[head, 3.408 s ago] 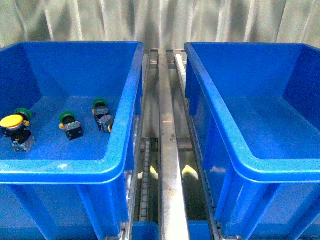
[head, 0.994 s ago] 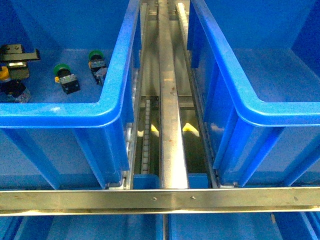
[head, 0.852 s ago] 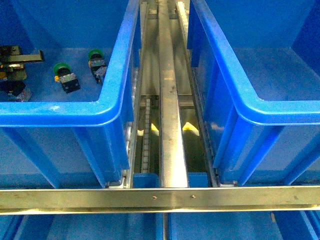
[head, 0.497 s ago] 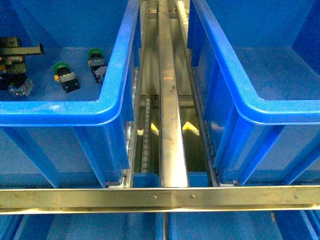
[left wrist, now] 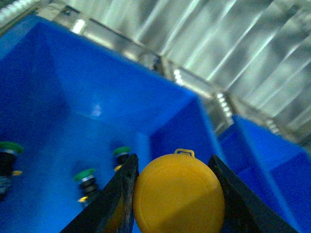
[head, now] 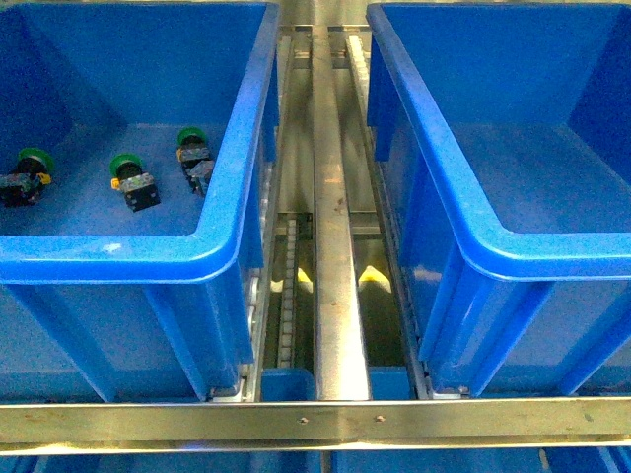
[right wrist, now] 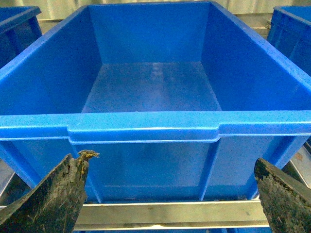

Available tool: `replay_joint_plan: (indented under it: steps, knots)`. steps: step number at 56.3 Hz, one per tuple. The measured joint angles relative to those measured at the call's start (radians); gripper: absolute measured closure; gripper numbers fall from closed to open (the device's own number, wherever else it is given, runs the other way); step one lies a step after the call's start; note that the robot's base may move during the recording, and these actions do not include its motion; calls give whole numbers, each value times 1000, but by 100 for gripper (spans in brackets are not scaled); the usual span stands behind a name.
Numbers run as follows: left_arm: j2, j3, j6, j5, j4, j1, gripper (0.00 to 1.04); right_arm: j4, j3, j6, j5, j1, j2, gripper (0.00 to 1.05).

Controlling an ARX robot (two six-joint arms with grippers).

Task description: Pick red and yellow buttons and place in box

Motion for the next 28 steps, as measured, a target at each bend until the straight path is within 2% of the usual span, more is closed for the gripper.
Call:
replay_joint_plan:
  steps: [5,12,14,18,28]
  knots:
    - [-3,-89,-207,104,192,66,71,0,0,0,0,0,0,6]
    - [46,-158,-414,175,392,85,71,0,0,0,0,0,0,6]
    - [81,-167,-512,219,480,74,71,0,0,0,0,0,0,6]
    - [134,-164,-601,264,582,48,71,0,0,0,0,0,0,6]
    - [278,-82,-742,371,696,-12,71,0,0,0,0,0,0,6]
